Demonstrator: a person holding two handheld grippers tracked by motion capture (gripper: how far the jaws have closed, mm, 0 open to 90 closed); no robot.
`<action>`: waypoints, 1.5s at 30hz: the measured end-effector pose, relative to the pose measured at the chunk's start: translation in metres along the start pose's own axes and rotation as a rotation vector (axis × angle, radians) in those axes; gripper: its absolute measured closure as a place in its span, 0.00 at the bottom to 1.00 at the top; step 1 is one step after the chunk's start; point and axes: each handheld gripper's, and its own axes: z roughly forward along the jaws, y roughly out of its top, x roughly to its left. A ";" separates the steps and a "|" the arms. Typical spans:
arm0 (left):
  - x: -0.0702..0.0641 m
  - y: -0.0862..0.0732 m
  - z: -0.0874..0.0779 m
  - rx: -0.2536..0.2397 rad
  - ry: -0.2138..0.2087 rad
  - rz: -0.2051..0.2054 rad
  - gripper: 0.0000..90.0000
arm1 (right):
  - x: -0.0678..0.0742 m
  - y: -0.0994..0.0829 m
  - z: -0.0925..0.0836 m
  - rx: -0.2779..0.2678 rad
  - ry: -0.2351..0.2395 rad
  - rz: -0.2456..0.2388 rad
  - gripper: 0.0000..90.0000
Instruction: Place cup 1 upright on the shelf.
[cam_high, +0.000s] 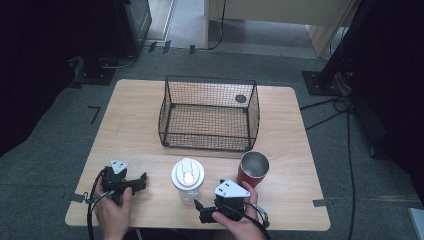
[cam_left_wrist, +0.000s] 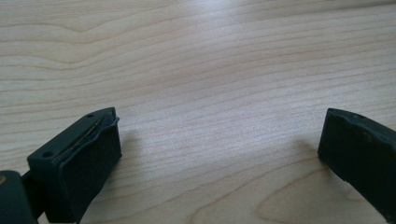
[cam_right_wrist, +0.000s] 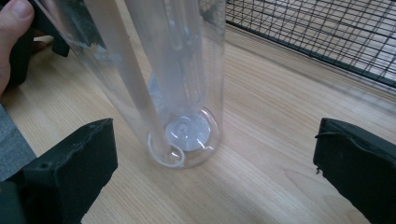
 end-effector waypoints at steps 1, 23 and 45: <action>0.000 0.000 0.000 0.000 0.000 0.000 0.00 | 0.001 0.001 0.001 -0.001 0.001 -0.005 0.00; 0.000 0.000 0.000 0.001 0.000 0.002 0.00 | 0.026 0.025 0.021 -0.031 0.013 -0.011 0.00; 0.000 0.001 0.000 -0.001 -0.001 0.000 0.00 | 0.052 0.042 0.038 -0.119 -0.157 0.020 0.17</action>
